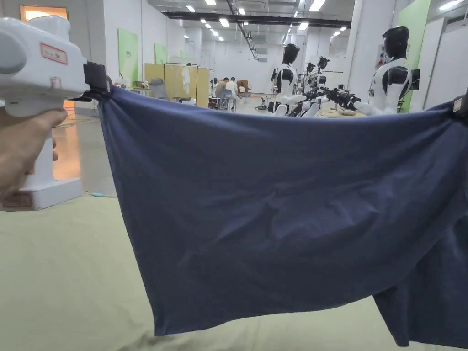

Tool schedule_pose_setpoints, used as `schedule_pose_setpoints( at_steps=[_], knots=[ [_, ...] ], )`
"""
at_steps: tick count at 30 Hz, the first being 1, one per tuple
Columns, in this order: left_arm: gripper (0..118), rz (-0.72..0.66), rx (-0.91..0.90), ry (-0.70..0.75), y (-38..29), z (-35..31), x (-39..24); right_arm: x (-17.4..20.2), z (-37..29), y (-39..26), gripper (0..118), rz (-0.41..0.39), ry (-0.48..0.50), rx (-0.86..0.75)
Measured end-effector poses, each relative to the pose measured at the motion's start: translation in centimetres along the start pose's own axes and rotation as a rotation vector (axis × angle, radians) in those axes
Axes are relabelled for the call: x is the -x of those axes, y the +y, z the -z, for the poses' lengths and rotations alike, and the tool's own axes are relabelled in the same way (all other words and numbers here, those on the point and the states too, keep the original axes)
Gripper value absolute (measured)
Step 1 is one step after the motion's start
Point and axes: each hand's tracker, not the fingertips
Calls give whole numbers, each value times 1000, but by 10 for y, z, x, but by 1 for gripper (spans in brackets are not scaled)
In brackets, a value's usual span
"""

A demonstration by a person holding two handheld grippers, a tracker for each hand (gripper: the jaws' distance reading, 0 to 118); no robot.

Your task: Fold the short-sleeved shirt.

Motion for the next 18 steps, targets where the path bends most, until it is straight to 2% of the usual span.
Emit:
schedule_pose_setpoints(
  at_steps=[6, 9, 14, 17, 18],
  knots=[
    [6, -1, 6, 19, -6, 37, -4, 6, 41, -3, 7, -31, -51, -6],
    [6, 8, 26, 16, -22, 44, -4, -3, 47, -23, 7, 8, -29, 16],
    [6, -13, 91, -24, -70, 26, 7, -7, 44, -76, 7, -39, -15, 98],
    [6, -24, 101, -42, -113, -4, 17, -19, 22, -122, 7, 5, 21, 142],
    [6, -69, 124, -71, -130, -19, 22, -23, 8, -142, 7, 32, 35, 148]
  ],
)
